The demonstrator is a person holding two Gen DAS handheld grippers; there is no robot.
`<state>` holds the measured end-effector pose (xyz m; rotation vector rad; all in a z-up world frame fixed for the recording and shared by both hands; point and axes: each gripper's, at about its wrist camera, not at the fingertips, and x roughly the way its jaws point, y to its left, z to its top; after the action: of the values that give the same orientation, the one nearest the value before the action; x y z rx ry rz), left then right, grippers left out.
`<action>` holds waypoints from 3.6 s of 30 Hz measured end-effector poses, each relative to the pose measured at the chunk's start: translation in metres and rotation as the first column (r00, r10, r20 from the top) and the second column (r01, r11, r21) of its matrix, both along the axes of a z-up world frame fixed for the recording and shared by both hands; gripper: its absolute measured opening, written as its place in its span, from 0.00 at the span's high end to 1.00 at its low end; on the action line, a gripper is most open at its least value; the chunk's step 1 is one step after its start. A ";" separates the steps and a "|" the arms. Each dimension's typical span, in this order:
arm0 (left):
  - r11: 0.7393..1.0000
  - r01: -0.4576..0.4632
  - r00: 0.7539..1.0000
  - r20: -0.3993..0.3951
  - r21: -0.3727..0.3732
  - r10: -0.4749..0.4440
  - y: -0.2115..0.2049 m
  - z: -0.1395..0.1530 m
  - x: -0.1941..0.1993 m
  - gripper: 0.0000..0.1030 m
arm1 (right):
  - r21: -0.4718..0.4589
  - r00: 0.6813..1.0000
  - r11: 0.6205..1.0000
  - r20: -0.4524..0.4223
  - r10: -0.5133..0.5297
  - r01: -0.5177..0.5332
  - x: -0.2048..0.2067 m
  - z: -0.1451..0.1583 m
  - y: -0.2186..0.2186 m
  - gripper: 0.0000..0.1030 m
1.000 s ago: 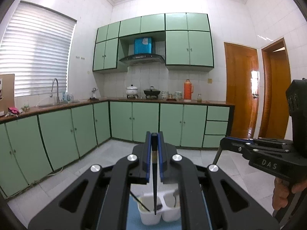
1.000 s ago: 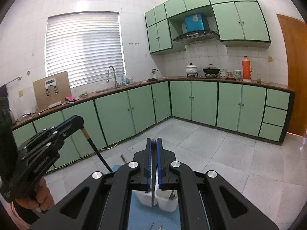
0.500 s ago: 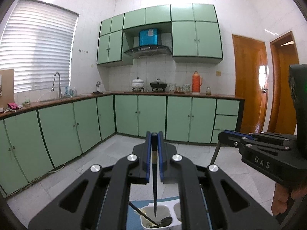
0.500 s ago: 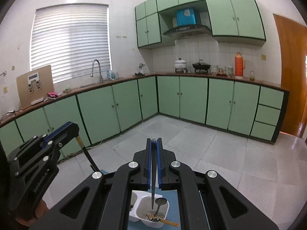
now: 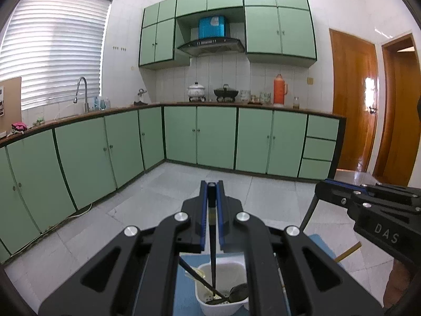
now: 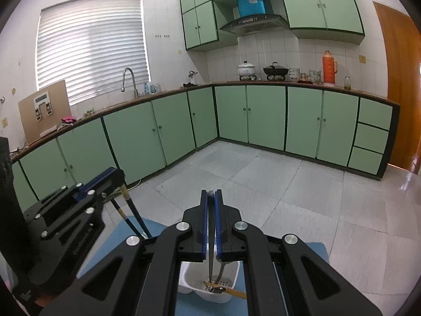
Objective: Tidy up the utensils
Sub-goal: 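Lower both chopsticks into the holder and open both tools, then move both tools back toward the chopsticks left on the mat, then grasp the wooden chopstick with the right tool while the left tool grasps the metal chopstick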
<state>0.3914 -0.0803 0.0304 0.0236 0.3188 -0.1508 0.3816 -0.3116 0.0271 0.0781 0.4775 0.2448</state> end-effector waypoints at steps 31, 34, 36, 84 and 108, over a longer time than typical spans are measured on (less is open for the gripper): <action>1.000 -0.007 1.000 0.010 -0.023 0.007 0.017 -0.005 -0.024 0.40 | -0.003 0.999 0.999 0.015 -0.050 0.050 -0.021 -0.008 -0.015 0.60; 0.999 -0.006 0.999 0.033 -0.036 0.007 0.020 0.001 -0.038 0.31 | -0.007 0.998 0.998 0.039 -0.057 0.057 -0.034 -0.002 -0.021 0.55; 0.999 -0.002 0.999 0.047 -0.042 0.004 0.022 0.003 -0.050 0.26 | 0.001 0.997 0.998 0.054 -0.059 0.060 -0.045 0.002 -0.025 0.47; 0.997 0.019 0.938 -0.346 0.075 0.008 0.054 -0.181 -0.273 0.06 | -0.044 0.943 0.996 -0.323 -0.082 0.072 -0.298 -0.199 0.008 0.39; 0.998 0.017 0.931 -0.365 0.056 0.005 0.046 -0.184 -0.277 0.06 | -0.084 0.924 0.996 -0.377 -0.069 0.040 -0.295 -0.213 0.034 0.85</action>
<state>0.1148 -0.0338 -0.1531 0.0545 0.6958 -0.1519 0.0867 -0.2775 -0.1864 0.0649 0.8698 0.1562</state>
